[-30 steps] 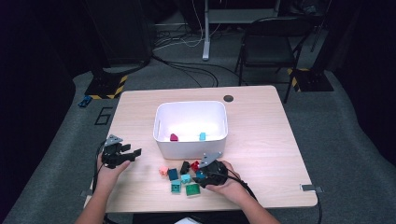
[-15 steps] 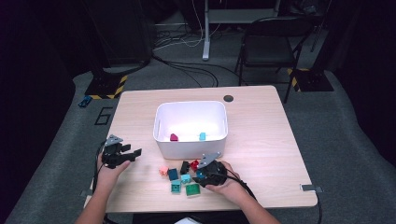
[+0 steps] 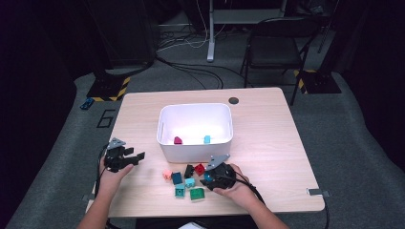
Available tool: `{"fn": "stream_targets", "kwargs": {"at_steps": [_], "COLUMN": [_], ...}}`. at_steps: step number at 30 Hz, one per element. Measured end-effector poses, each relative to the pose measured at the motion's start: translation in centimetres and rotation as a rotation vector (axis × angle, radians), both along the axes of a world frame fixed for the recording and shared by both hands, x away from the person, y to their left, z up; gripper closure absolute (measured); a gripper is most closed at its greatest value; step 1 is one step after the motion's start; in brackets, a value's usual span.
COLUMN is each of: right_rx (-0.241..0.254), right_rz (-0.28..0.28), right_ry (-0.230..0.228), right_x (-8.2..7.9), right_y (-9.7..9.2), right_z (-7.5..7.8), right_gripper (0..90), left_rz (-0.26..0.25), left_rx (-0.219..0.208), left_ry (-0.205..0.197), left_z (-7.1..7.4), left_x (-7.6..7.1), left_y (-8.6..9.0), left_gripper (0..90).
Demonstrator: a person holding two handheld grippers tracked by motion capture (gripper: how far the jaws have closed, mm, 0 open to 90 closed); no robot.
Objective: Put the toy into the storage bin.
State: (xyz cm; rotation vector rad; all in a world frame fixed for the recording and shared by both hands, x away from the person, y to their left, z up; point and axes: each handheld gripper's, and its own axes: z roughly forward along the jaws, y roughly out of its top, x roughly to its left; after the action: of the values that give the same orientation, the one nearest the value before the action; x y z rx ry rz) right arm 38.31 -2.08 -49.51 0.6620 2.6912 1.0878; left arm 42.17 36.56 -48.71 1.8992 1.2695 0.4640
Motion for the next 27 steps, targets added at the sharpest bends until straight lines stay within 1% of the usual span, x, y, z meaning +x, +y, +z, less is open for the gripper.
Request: {"fn": "stream_targets", "kwargs": {"at_steps": [2,3,4,7,9,13,15,22,23,25,26,27], "right_rx": [0.000,0.007,-0.001,0.006,0.007,0.020,0.017,0.021,0.021,0.025,0.028,0.030], "right_rz": [0.000,-0.010,0.000,-0.007,0.002,-0.003,0.010,0.014,0.020,0.014,0.023,0.021], "right_ry": [-0.001,0.006,0.003,0.008,-0.001,0.017,0.010,0.021,0.014,0.020,0.017,0.025], "right_x": [0.0,-0.2,-0.2,-0.3,-0.4,-0.6,-0.5,-0.6,-0.5,-0.5,-0.4,-0.4], "right_y": [-0.1,-0.1,-0.2,-0.4,-0.6,-0.8,-1.1,-1.6,-1.7,-1.7,-1.8,-1.8], "right_z": [0.2,0.4,0.6,1.2,1.9,3.1,3.8,6.0,6.2,6.7,7.0,7.3], "right_gripper": [56.1,56.1,56.1,56.1,56.1,56.2,56.2,56.2,56.2,56.2,56.2,56.2], "left_rz": [0.000,0.000,0.000,0.001,0.001,0.001,0.000,0.000,0.001,0.001,0.001,0.002], "left_rx": [0.000,0.000,0.000,-0.001,0.000,0.000,0.001,0.002,0.002,0.002,0.002,0.002], "left_ry": [-0.001,0.000,0.000,0.000,0.000,-0.001,0.000,0.004,0.003,0.005,0.006,0.006], "left_z": [0.0,0.0,0.0,0.0,0.0,0.0,-0.1,-0.1,-0.1,-0.1,-0.1,-0.1], "left_x": [0.0,0.0,0.0,0.0,0.0,0.0,0.0,0.0,0.0,0.0,0.0,0.0], "left_y": [0.0,0.0,0.0,0.0,0.0,0.0,0.0,0.0,0.0,0.0,0.0,0.0], "left_gripper": [38.1,38.1,38.1,38.1,38.1,38.0,38.1,38.1,38.1,38.1,38.1,38.1]}}
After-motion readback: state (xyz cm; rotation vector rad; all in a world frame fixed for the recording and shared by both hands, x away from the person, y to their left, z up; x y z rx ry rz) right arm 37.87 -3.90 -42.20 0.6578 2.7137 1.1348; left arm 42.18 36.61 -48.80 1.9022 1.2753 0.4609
